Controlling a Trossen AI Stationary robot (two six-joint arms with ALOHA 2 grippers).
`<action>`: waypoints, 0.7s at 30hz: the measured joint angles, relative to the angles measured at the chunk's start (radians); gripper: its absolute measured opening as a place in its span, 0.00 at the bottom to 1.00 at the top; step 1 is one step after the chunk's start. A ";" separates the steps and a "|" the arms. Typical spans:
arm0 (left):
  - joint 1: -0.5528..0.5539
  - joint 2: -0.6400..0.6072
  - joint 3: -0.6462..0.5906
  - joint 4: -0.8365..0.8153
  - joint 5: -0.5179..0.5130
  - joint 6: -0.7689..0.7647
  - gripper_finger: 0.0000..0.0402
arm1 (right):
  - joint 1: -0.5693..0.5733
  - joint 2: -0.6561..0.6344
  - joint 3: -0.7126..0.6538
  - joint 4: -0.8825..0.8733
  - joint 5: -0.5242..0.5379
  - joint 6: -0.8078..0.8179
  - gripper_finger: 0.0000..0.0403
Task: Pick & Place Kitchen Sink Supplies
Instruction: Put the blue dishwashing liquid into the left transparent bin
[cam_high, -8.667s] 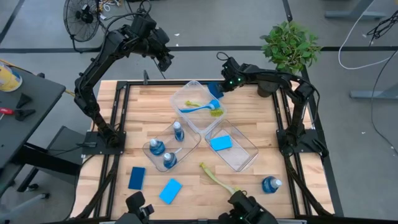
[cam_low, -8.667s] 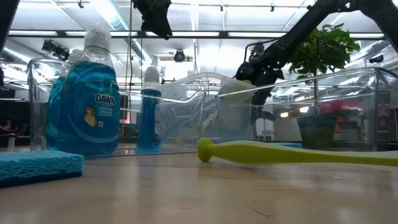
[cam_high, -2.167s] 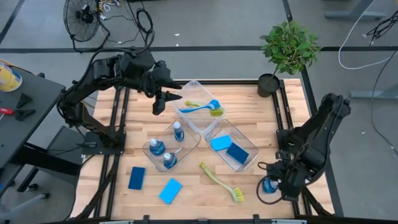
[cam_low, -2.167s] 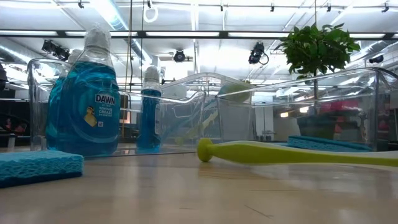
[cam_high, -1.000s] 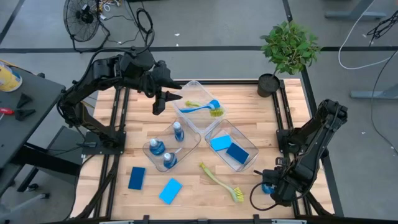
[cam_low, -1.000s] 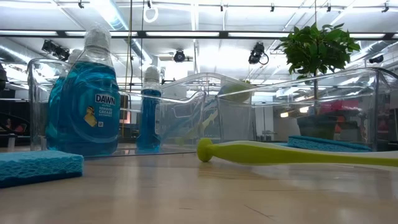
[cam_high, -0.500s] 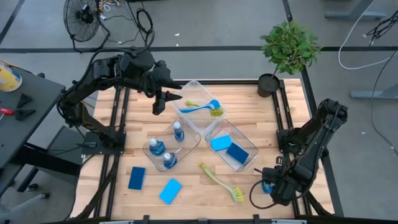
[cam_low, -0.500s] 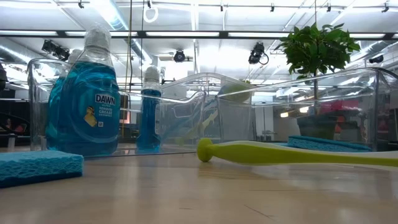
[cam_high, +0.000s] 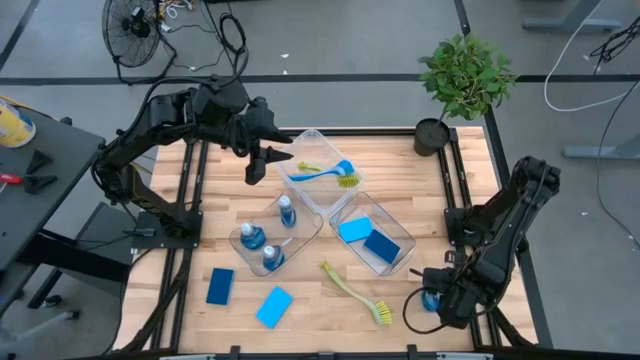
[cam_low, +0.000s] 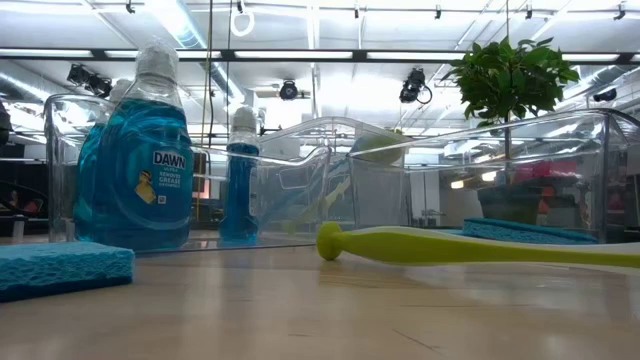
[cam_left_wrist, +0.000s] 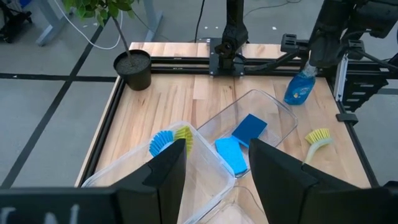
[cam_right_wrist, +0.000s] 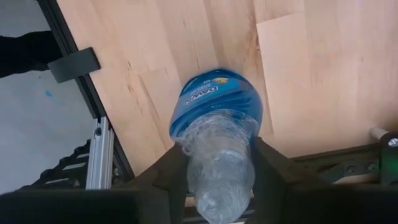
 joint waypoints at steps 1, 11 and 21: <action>0.000 0.000 0.000 0.001 0.000 0.000 0.45 | -0.001 -0.003 0.000 -0.003 0.000 0.002 0.32; 0.000 0.000 0.000 0.082 0.000 0.003 0.45 | -0.068 -0.041 -0.002 -0.021 0.011 -0.002 0.31; 0.004 0.000 0.000 0.105 -0.007 0.002 0.45 | -0.154 -0.138 0.035 -0.100 -0.077 -0.057 0.31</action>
